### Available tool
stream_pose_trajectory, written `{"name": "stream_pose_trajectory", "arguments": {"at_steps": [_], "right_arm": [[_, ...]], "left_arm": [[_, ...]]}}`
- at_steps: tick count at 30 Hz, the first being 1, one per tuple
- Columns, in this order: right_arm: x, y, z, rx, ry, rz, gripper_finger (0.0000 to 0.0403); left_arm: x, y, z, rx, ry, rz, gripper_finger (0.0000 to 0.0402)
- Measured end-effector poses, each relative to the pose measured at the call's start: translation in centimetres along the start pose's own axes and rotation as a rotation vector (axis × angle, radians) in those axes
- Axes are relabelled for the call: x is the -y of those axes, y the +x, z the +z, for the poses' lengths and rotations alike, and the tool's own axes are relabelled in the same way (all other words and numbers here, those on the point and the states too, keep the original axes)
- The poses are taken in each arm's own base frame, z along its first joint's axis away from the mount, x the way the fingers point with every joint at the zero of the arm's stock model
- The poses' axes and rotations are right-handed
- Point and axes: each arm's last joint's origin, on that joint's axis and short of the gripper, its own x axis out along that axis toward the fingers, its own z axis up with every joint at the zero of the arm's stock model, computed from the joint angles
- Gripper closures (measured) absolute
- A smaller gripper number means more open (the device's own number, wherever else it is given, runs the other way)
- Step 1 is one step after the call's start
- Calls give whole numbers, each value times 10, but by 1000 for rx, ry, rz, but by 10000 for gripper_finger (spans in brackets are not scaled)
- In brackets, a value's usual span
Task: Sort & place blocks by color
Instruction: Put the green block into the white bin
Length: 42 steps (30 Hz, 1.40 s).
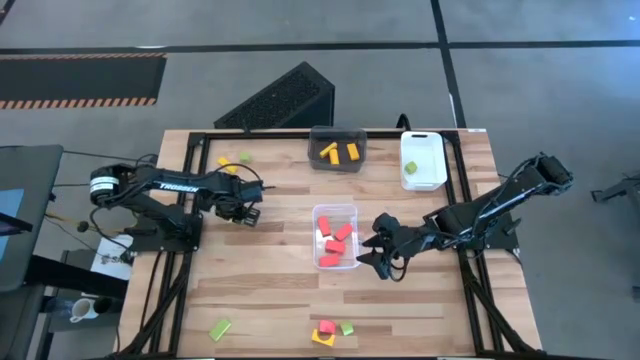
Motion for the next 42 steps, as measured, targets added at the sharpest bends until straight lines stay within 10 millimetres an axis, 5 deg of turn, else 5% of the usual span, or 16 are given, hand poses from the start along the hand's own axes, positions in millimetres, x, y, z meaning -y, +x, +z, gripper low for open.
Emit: {"name": "stream_pose_trajectory", "arguments": {"at_steps": [6,14,22,31,42], "right_arm": [[1,-2,-1,-8,22,-9,117],[-2,-39,12,114,-2,55,117],[0,-96,29,385,-108,75,117],[10,-117,40,513,-85,26,117],[13,-128,44,548,-54,55,117]], "left_arm": [[32,-26,6,91,59,-174,352],[109,-112,24,482,128,-804,347],[150,-149,86,636,141,-1029,351],[238,-134,159,700,285,-1026,351],[330,-75,221,697,201,-1113,351]]}}
